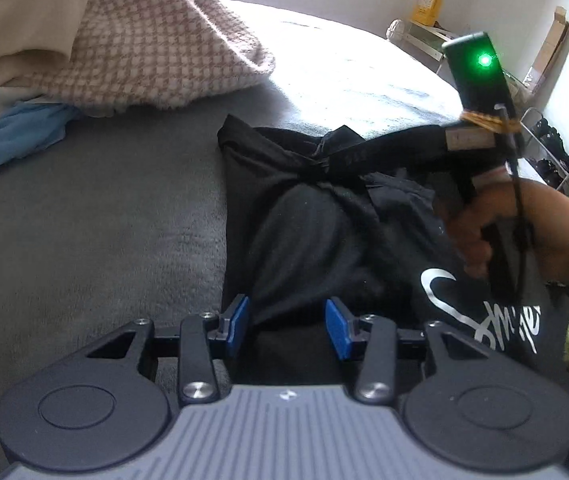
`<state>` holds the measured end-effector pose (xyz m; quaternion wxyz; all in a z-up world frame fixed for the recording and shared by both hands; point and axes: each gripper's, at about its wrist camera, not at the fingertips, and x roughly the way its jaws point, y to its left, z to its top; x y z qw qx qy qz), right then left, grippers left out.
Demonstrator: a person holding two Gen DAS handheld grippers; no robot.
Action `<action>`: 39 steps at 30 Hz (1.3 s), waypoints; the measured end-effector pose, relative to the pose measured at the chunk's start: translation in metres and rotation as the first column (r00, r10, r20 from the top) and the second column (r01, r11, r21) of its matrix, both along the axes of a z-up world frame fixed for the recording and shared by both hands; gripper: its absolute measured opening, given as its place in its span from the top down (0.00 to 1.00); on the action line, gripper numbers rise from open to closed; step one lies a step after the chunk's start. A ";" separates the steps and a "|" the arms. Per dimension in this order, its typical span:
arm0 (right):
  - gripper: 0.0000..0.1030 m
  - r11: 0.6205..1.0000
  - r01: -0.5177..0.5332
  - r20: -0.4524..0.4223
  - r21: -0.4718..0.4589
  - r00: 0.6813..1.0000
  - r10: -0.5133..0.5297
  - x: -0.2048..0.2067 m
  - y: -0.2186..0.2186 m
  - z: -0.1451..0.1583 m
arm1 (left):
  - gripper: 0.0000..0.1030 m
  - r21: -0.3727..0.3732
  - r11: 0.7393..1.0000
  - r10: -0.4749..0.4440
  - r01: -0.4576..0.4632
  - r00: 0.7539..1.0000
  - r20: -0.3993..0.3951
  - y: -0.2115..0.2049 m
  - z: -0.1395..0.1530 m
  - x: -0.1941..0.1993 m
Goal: Fold clothes
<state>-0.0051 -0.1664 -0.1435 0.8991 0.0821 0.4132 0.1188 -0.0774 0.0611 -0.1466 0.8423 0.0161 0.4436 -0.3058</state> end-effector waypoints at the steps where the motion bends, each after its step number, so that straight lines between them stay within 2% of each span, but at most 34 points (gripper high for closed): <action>1: 0.92 0.999 0.032 -0.016 -0.027 0.999 -0.033 0.006 -0.004 -0.007 | 0.57 -0.007 1.000 0.006 -0.006 1.000 -0.007 0.001 -0.001 -0.001; 4: 0.87 0.995 0.096 0.056 -0.021 0.994 -0.095 0.002 -0.009 0.013 | 0.57 -0.028 0.999 0.024 -0.024 1.000 -0.019 0.003 -0.005 -0.001; 7: 0.87 0.999 -0.022 0.116 0.032 0.993 0.018 0.001 0.009 0.028 | 0.57 -0.036 0.999 0.030 -0.031 0.999 -0.018 0.004 -0.007 -0.002; 10: 0.87 0.986 -0.163 0.088 0.040 0.983 0.159 0.019 0.038 0.016 | 0.57 -0.041 0.999 0.027 -0.027 1.000 -0.014 0.005 -0.008 -0.005; 13: 0.92 0.987 -0.162 0.049 0.002 0.986 0.162 0.047 0.055 -0.012 | 0.57 -0.050 0.999 0.020 -0.021 1.000 -0.015 0.006 -0.009 -0.005; 16: 0.93 0.993 -0.040 0.078 0.111 0.996 0.031 0.063 0.037 -0.013 | 0.57 -0.064 0.998 0.012 -0.013 1.000 -0.020 0.008 -0.011 -0.005; 19: 0.87 0.993 0.113 0.110 0.047 0.987 -0.117 0.063 0.019 0.000 | 0.56 -0.082 0.997 0.000 -0.003 0.999 -0.033 0.011 -0.012 -0.002; 22: 0.87 0.983 0.164 0.097 0.086 0.980 -0.172 0.044 -0.009 0.019 | 0.56 -0.110 0.994 -0.011 0.005 0.998 -0.057 0.016 -0.013 0.004; 23: 0.87 0.984 0.154 0.093 0.090 0.982 -0.162 0.033 -0.015 0.027 | 0.56 -0.116 0.993 -0.017 0.010 0.998 -0.062 0.017 -0.013 0.004; 25: 0.86 0.989 0.110 0.073 0.095 0.990 -0.117 0.009 -0.021 0.038 | 0.56 -0.122 0.992 -0.034 0.026 0.997 -0.063 0.018 -0.013 0.005; 27: 0.86 0.993 0.030 0.014 0.116 0.999 -0.031 -0.015 -0.019 0.043 | 0.56 -0.125 0.991 -0.052 0.043 0.997 -0.064 0.019 -0.013 0.006; 28: 0.86 0.992 -0.010 -0.018 0.124 1.000 0.012 -0.025 -0.016 0.041 | 0.56 -0.125 0.991 -0.060 0.052 0.996 -0.063 0.020 -0.014 0.007; 31: 0.85 0.997 -0.045 -0.112 0.059 0.992 0.051 -0.043 -0.004 0.022 | 0.56 -0.123 0.990 -0.077 0.071 0.996 -0.050 0.020 -0.015 0.007; 33: 0.86 0.999 0.026 -0.137 -0.038 0.990 -0.031 -0.053 -0.007 0.007 | 0.56 -0.120 0.990 -0.085 0.079 0.996 -0.039 0.020 -0.015 0.006; 36: 0.83 0.974 0.224 -0.086 0.020 0.971 -0.222 -0.067 -0.026 0.017 | 0.51 -0.118 0.989 -0.093 0.089 0.995 -0.022 0.018 -0.015 0.003; 37: 0.83 0.970 0.236 -0.069 0.052 0.970 -0.232 -0.073 -0.028 0.022 | 0.49 -0.117 0.989 -0.094 0.092 0.995 -0.017 0.017 -0.015 0.002; 39: 0.83 0.976 0.177 -0.048 0.129 0.984 -0.172 -0.084 -0.021 0.033 | 0.48 -0.110 0.990 -0.091 0.089 0.996 -0.011 0.016 -0.013 0.000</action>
